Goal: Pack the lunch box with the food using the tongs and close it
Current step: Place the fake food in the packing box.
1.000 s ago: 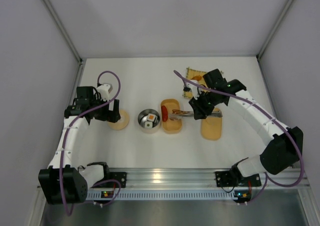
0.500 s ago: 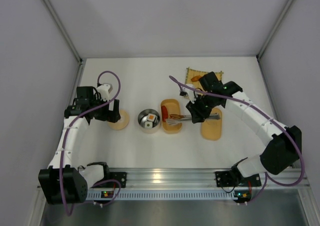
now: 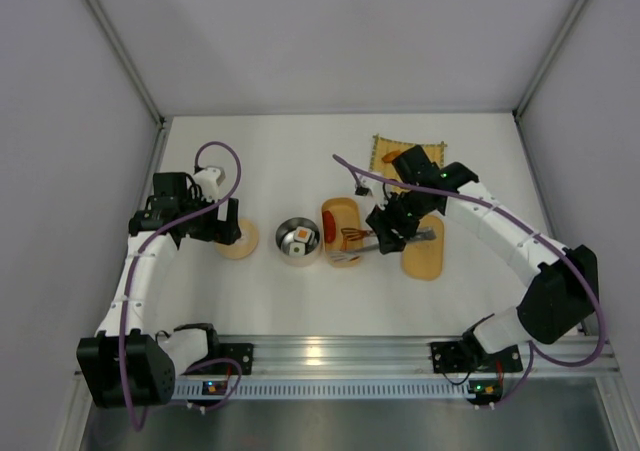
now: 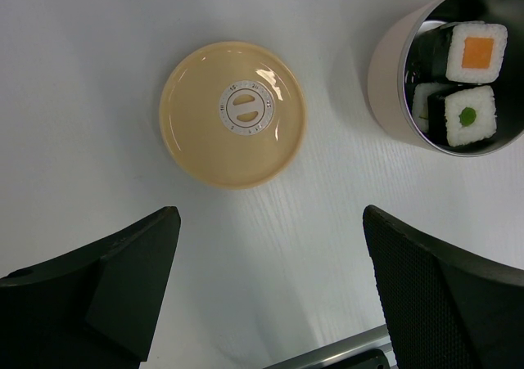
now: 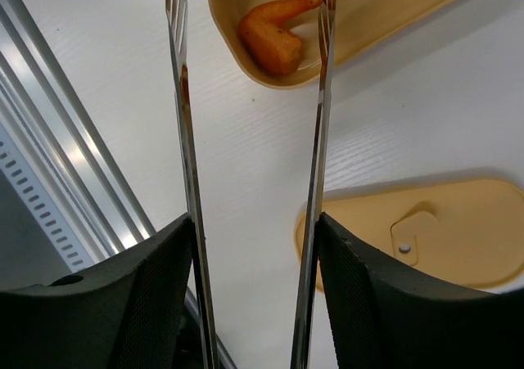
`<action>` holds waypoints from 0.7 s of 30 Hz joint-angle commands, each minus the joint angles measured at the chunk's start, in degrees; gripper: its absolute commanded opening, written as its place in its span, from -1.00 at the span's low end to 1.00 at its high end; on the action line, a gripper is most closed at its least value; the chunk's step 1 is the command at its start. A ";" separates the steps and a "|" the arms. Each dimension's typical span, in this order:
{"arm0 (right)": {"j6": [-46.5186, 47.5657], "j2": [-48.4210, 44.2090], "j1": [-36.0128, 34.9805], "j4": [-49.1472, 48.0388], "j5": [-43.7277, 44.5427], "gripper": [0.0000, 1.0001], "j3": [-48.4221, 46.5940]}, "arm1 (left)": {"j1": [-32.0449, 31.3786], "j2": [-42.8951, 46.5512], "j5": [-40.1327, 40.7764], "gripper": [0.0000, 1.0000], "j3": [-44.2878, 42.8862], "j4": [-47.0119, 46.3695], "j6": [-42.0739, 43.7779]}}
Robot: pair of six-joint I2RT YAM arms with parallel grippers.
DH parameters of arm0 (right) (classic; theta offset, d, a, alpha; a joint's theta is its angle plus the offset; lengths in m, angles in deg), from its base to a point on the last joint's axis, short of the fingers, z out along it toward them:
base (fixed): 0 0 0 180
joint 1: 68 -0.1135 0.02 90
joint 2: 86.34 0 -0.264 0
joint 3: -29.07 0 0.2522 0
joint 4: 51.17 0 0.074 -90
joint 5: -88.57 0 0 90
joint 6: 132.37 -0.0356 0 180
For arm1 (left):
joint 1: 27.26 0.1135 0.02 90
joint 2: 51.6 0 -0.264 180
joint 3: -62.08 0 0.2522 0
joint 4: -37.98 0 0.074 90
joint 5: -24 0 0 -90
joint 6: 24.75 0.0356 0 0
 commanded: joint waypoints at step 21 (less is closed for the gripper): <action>-13.83 1.47 12.69 -13.98 16.44 -0.25 -9.41 | 0.29 0.82 -0.86 0.96 -1.22 -1.60 -0.65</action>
